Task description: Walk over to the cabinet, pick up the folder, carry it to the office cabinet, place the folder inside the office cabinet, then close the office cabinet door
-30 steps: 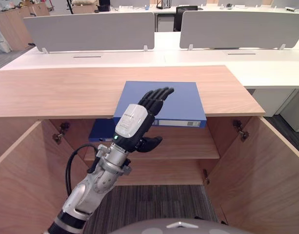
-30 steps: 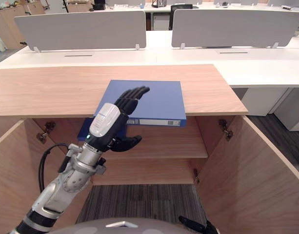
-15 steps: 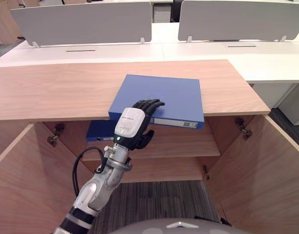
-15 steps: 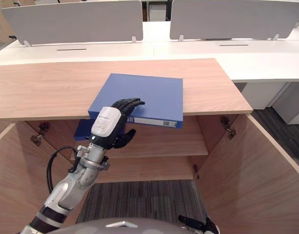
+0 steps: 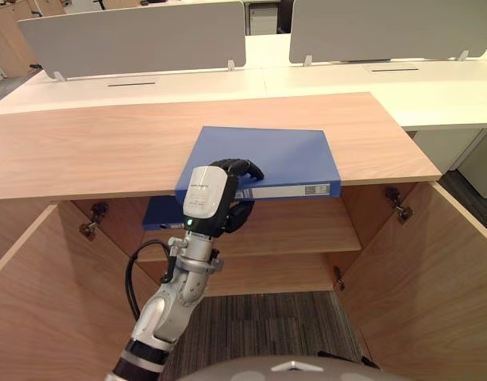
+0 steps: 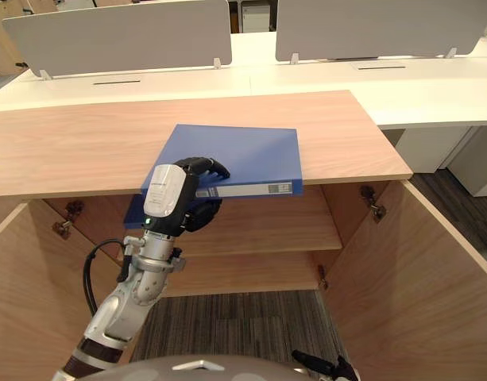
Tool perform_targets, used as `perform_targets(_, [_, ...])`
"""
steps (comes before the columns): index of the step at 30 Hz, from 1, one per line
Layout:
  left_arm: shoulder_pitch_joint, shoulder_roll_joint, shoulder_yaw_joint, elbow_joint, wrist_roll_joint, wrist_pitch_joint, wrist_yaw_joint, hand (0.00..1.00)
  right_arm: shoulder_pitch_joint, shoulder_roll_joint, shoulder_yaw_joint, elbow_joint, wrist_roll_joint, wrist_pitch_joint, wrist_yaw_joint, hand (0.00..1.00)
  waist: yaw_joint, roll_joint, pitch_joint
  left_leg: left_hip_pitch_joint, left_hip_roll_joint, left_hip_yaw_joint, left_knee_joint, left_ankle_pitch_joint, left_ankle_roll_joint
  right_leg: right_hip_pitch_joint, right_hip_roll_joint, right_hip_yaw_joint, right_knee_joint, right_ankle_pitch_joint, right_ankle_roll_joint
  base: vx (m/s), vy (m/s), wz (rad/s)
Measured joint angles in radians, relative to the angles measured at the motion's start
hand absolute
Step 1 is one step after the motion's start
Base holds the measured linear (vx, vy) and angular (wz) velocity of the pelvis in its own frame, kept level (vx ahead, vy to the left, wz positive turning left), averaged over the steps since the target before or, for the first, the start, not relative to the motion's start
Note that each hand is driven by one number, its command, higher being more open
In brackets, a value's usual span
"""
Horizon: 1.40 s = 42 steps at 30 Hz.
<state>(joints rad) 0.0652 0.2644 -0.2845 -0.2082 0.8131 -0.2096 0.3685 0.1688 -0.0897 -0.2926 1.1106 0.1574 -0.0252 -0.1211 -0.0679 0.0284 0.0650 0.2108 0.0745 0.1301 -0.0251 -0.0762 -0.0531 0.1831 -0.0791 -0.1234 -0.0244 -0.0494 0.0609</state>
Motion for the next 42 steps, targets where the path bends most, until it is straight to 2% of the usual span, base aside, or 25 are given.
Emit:
perform_targets(7, [0.043,-0.028,-0.004,-0.073,-0.129,-0.009,-0.034,0.00,-0.001,0.002,0.010,-0.016,0.003,-0.003,-0.014,1.00,0.003,0.003,0.003,0.000,0.000,0.007,0.003,-0.004,0.001,0.001,-0.001,0.011,0.000,0.000,0.000,0.00,0.003,-0.03])
perform_targets(15, [0.066,-0.095,-0.080,-0.198,-0.404,-0.032,-0.073,0.00,0.001,0.006,0.072,-0.081,0.043,-0.025,-0.022,1.00,0.006,0.004,0.002,-0.018,0.002,0.029,0.031,-0.015,0.004,-0.030,-0.001,0.044,0.037,-0.007,0.005,-0.03,0.008,-0.10])
perform_targets(19, [0.046,-0.110,-0.166,-0.216,-0.610,-0.040,-0.084,0.00,0.001,0.005,0.120,-0.116,0.053,-0.030,-0.028,1.00,0.007,0.001,-0.007,-0.019,0.004,0.031,0.039,-0.015,0.004,-0.039,-0.001,0.049,0.058,-0.013,0.004,-0.02,-0.003,-0.02])
perform_targets(26, [0.004,-0.120,-0.184,-0.243,-1.006,-0.044,-0.174,0.00,0.001,0.023,0.166,-0.210,0.096,-0.032,-0.037,1.00,0.007,0.001,-0.031,-0.030,0.007,0.047,0.049,-0.015,0.004,-0.067,0.001,0.066,0.090,-0.019,0.003,-0.02,-0.003,-0.06])
perform_targets(30, [-0.002,-0.129,-0.180,-0.277,-1.248,-0.043,-0.250,0.00,0.004,0.040,0.187,-0.356,0.119,-0.032,-0.036,1.00,0.007,-0.002,-0.030,-0.036,0.007,0.050,0.057,-0.015,0.005,-0.077,0.000,0.070,0.100,-0.018,0.003,-0.03,0.002,-0.03])
perform_targets(34, [0.002,-0.136,-0.161,-0.295,-1.389,-0.041,-0.307,0.00,0.009,0.041,0.185,-0.529,0.118,-0.034,-0.035,1.00,0.008,-0.009,-0.034,-0.036,0.007,0.049,0.061,-0.015,0.005,-0.076,0.000,0.070,0.103,-0.018,0.003,-0.01,-0.001,0.00])
perform_targets(38, [0.043,-0.136,-0.096,-0.320,-1.428,-0.040,-0.343,0.00,0.034,0.047,0.181,-0.706,0.124,-0.050,-0.022,1.00,0.008,-0.014,-0.036,-0.036,0.008,0.049,0.062,-0.015,0.005,-0.077,0.001,0.069,0.103,-0.018,0.003,0.00,0.000,0.00])
perform_targets(42, [0.135,-0.151,0.001,-0.321,-1.453,-0.026,-0.361,0.00,0.107,0.064,0.175,-0.960,0.203,-0.055,0.045,1.00,0.008,-0.019,-0.032,-0.036,0.007,0.050,0.061,-0.015,0.005,-0.077,0.001,0.069,0.099,-0.018,0.004,0.00,0.000,0.00])
